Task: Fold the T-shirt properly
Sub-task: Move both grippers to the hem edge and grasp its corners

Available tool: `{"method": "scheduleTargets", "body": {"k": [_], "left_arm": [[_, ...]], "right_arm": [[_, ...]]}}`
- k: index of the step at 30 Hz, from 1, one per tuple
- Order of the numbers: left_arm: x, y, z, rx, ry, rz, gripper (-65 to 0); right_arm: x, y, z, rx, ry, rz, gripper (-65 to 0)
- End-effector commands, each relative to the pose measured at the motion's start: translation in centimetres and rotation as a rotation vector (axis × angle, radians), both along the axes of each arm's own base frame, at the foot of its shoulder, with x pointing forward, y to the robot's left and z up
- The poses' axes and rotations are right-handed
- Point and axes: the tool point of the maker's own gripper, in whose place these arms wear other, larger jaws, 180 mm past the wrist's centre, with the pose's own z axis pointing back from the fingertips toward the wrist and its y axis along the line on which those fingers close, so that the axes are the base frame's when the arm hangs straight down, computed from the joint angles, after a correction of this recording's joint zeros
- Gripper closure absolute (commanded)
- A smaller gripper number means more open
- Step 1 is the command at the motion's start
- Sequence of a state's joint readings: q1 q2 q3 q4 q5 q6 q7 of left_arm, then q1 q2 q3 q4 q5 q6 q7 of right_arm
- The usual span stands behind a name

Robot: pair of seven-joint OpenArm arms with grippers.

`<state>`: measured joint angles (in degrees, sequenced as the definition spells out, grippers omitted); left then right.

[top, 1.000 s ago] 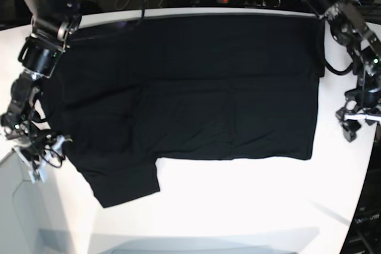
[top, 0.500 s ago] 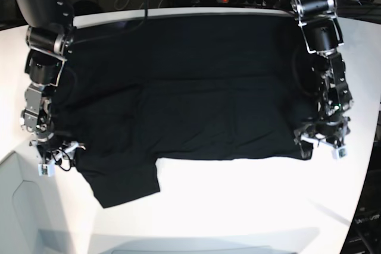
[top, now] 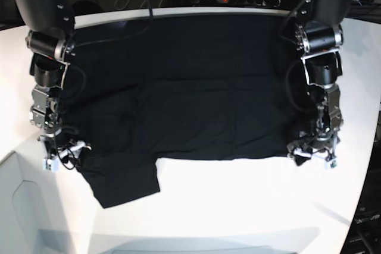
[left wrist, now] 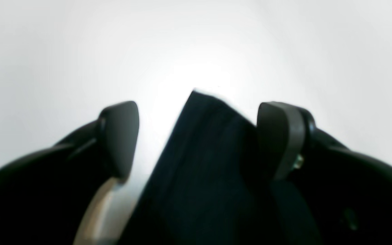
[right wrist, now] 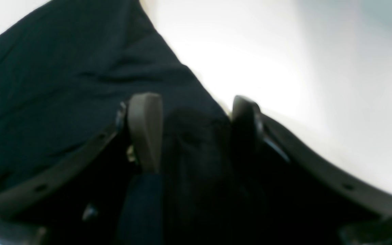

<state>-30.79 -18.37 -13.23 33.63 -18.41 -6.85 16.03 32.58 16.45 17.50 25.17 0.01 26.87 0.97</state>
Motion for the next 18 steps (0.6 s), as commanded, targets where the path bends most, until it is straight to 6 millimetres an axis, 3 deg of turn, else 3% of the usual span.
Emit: {"method": "scheduleTargets", "body": {"k": [1,5,12,14,18], "left_arm": [[1.8,-0.1,2.0,0.036,-0.051,-0.028,-52.2],[1.8,-1.2,0.7,0.079,-0.028,-0.072,-52.2],[1.1,-1.1,-0.5,0.069,-0.001,-0.065,-51.0],[0.9,-1.1,-0.7,0.068,0.004,-0.065,-44.8],[0.8,-0.9,-0.7,0.068,0.006,-0.056,-21.2]], "right_arm": [[-0.2,-0.1,-0.3,-0.009,0.028,0.009,-32.7],[-0.4,0.3,-0.6,-0.021,0.040,0.028,-31.0],[-0.5,1.3,-1.1,-0.051,0.059,0.078,-17.3],[-0.5,1.3,-1.1,-0.051,0.059,0.078,-12.7],[-0.5,1.3,-1.1,-0.051,0.059,0.078,-2.5]]}}
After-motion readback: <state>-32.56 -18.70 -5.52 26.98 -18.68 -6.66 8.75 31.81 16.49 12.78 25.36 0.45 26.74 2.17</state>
